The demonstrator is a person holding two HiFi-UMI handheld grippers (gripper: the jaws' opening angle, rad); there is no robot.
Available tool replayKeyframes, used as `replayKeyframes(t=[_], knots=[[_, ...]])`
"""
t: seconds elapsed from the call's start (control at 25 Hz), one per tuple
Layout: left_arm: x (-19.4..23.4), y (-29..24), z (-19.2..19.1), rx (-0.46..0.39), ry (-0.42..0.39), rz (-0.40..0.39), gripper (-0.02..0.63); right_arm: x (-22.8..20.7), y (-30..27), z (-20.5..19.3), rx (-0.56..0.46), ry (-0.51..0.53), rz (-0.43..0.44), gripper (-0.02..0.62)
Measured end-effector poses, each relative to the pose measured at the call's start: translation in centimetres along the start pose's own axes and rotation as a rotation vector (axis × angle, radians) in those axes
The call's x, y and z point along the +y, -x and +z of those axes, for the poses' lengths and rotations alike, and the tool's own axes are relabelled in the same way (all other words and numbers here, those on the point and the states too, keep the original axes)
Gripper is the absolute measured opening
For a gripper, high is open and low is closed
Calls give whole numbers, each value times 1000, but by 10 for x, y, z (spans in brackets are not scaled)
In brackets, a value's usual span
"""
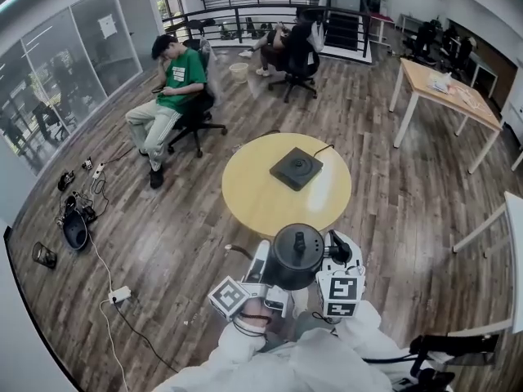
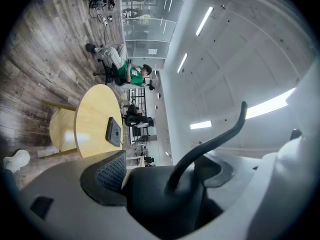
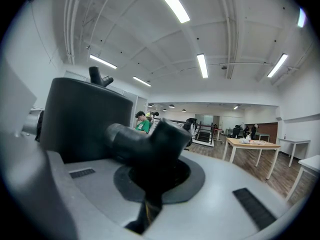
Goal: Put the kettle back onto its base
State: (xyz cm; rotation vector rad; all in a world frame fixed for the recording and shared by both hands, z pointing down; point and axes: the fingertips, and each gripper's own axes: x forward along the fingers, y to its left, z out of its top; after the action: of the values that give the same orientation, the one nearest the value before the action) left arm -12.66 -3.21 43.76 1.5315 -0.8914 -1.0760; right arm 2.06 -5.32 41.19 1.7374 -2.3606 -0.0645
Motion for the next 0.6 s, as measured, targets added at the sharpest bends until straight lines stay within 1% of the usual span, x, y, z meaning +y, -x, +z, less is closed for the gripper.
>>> replayKeyframes(t=[0.16,0.4,0.6], knots=[[9,-30,11,-11,-10,-9,416,-11,-33,2,-14,4,8,11],[22,-88,22,-14,-30,-4,416,-39,-88,8,-22,-1,13,11],[29,-137,32,-21,-19,1,416,-59,-135,12,-17,-4,16,11]])
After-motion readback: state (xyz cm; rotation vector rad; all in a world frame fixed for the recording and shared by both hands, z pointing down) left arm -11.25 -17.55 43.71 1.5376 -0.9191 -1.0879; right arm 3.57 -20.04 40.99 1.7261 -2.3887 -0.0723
